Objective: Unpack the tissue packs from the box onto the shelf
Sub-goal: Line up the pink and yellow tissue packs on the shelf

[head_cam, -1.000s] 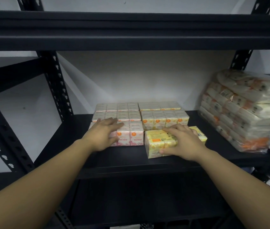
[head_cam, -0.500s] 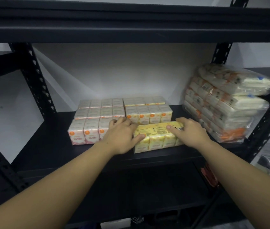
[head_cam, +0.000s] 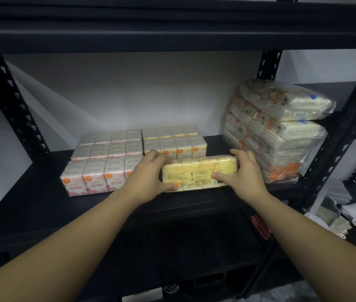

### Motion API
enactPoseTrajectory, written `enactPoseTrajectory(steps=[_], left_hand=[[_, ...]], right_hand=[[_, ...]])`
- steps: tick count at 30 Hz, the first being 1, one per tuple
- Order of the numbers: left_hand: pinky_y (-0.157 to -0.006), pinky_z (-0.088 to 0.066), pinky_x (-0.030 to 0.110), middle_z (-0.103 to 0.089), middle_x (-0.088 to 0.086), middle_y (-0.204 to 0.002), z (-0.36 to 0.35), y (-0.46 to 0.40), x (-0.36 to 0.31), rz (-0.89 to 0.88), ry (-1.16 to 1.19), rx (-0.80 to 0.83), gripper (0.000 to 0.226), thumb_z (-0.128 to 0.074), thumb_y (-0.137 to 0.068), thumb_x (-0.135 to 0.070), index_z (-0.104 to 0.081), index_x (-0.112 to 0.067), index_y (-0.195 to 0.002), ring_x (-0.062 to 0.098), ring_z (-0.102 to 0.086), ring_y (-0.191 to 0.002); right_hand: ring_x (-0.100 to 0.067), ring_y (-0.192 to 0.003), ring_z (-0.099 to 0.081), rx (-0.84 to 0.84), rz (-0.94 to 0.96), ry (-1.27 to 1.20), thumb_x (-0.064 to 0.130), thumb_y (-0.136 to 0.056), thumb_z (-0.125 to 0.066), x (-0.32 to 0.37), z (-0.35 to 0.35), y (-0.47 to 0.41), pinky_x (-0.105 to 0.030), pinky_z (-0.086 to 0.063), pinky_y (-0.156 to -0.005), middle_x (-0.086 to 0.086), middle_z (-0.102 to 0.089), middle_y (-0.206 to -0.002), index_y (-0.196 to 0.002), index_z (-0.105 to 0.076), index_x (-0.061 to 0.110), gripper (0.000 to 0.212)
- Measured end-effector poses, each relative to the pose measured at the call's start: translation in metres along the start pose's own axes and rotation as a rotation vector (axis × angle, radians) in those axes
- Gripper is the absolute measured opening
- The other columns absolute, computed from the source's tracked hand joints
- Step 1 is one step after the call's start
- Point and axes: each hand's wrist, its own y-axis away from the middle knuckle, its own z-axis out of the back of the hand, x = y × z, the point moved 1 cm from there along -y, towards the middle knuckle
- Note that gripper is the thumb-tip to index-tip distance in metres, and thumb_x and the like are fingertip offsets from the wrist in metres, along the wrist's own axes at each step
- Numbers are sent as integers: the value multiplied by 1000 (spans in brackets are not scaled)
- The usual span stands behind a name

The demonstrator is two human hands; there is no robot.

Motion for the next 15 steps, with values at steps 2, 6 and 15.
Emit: enactPoseTrajectory(steps=[2,6,15], left_hand=[[-93,-56,35,-41,-14,-126,-2,3,1,35,51,28,75,-91,-65,-57,-54,-36,-126,11,-52,-109],[-94,-57,37,-48,-9,-130,-6,5,3,106,94,38,85,-67,-63,-87,-54,-38,-131,14,-57,-111],[-90,-59,37,-65,-1,-136,-6,0,-9,235,122,82,77,-58,-89,-73,-49,-24,-148,19,-65,-115]], right_hand=[[-15,-128,-47,15,-11,2,50,-64,-95,-3,1,3,-35,-44,-108,3,-44,-136,-150,-46,18,105],[-7,-119,-42,59,-16,36,57,-66,-91,-2,4,8,-24,-36,-95,1,-47,-136,-148,-50,16,101],[3,-82,-62,98,-99,-9,59,-85,-75,11,7,-4,-15,-41,-58,19,-66,-90,-104,-65,27,39]])
